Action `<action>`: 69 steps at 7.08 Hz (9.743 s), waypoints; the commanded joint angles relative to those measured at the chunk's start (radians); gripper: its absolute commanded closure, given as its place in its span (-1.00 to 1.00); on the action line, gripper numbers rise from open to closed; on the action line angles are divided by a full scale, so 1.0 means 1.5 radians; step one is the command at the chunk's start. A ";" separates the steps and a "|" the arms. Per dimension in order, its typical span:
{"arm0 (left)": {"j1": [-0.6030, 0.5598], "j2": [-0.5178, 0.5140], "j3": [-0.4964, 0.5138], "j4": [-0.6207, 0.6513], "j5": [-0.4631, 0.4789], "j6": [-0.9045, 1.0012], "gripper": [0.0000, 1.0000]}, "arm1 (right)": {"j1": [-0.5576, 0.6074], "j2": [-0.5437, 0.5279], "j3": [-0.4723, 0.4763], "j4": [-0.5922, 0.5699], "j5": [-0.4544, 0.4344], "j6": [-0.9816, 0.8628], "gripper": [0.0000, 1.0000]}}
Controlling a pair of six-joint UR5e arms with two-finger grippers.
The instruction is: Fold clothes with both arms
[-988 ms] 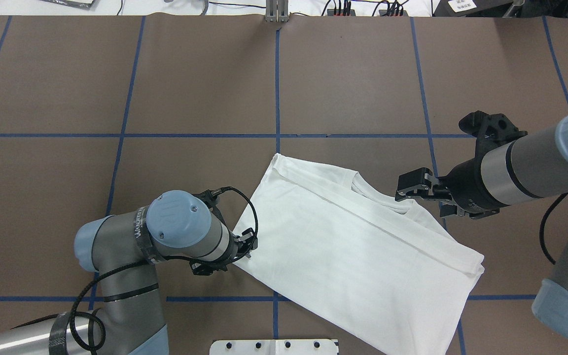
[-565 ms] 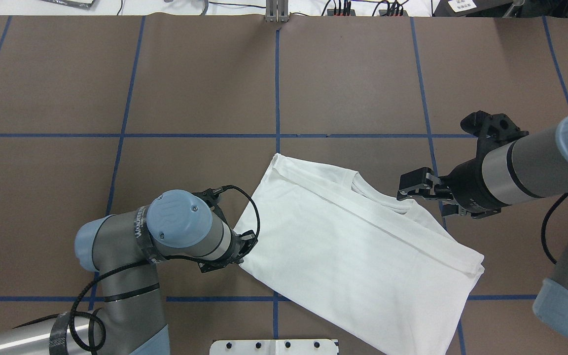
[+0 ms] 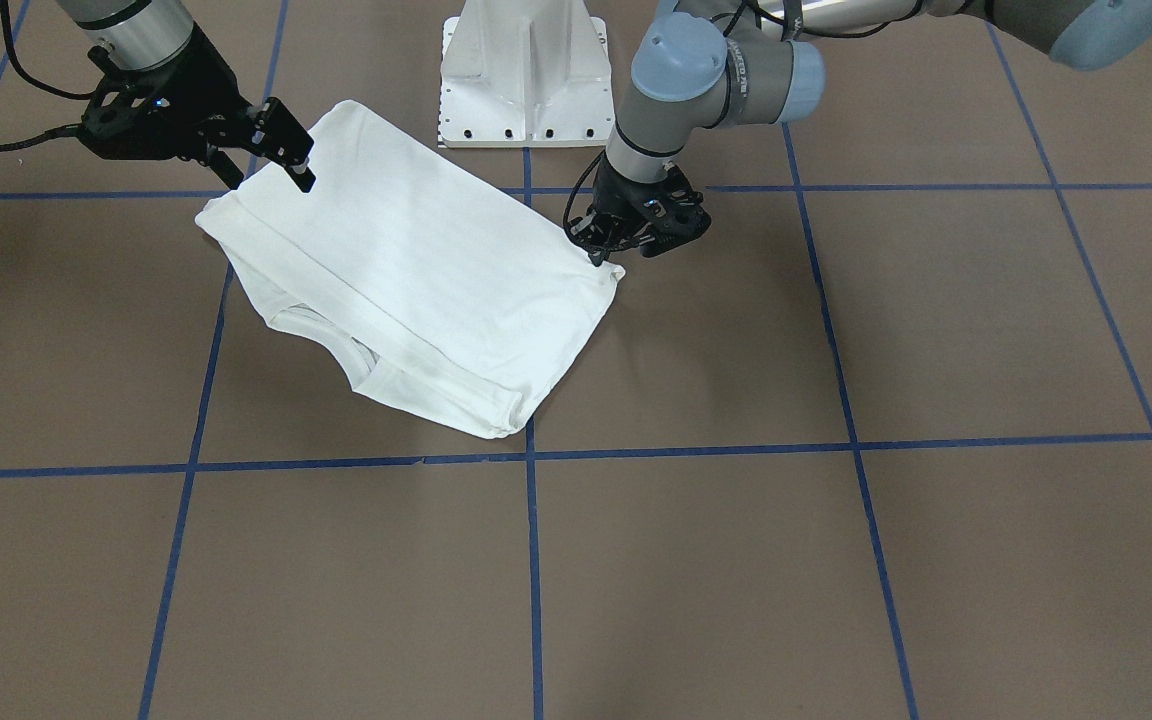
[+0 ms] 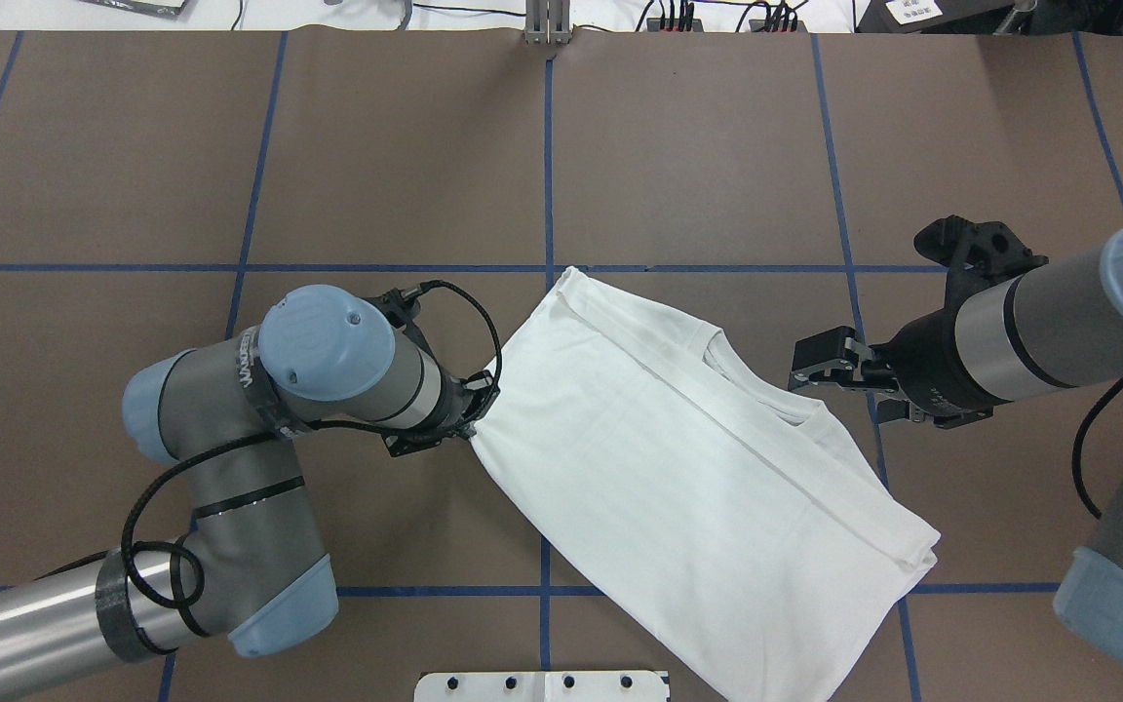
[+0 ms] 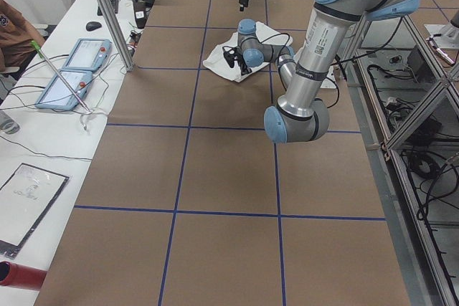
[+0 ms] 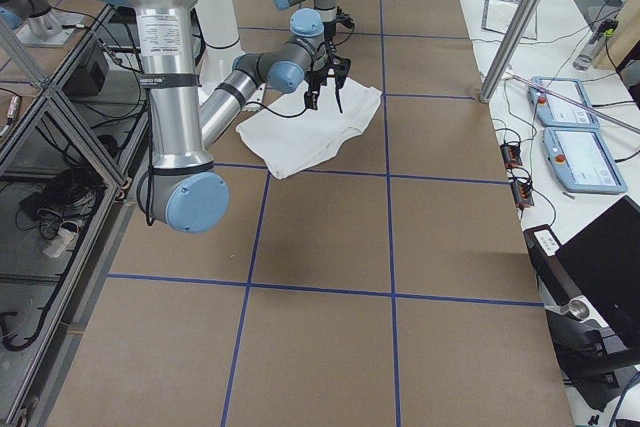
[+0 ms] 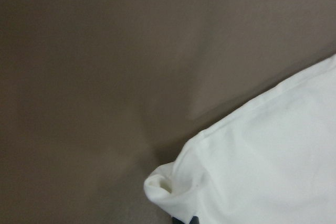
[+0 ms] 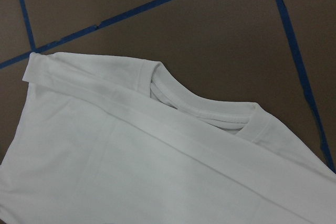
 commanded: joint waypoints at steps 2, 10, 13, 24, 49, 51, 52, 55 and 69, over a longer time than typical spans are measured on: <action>-0.078 -0.095 0.173 -0.090 0.000 0.073 1.00 | 0.013 -0.004 0.000 0.000 -0.001 0.000 -1.00; -0.205 -0.281 0.597 -0.401 0.080 0.282 1.00 | 0.009 0.005 -0.014 0.000 -0.029 0.000 -1.00; -0.203 -0.282 0.627 -0.434 0.111 0.286 -0.97 | 0.003 0.009 -0.015 0.000 -0.055 0.000 -1.00; -0.163 0.079 -0.110 -0.008 -0.078 0.359 -1.00 | -0.026 0.378 -0.388 -0.185 -0.143 -0.320 -1.00; -0.101 0.079 -0.105 -0.018 -0.072 0.332 -1.00 | -0.061 0.433 -0.563 -0.164 -0.142 -0.331 -1.00; -0.099 0.079 -0.105 -0.018 -0.072 0.332 -1.00 | -0.061 0.431 -0.565 -0.164 -0.144 -0.332 -1.00; -0.099 0.079 -0.104 -0.018 -0.072 0.331 -1.00 | -0.055 0.432 -0.561 -0.165 -0.146 -0.334 -1.00; -0.099 0.074 -0.103 -0.018 -0.072 0.331 -1.00 | -0.052 0.429 -0.561 -0.165 -0.149 -0.335 -1.00; -0.081 0.068 -0.099 -0.018 -0.072 0.316 -1.00 | -0.005 0.297 -0.445 -0.171 -0.158 -0.403 -1.00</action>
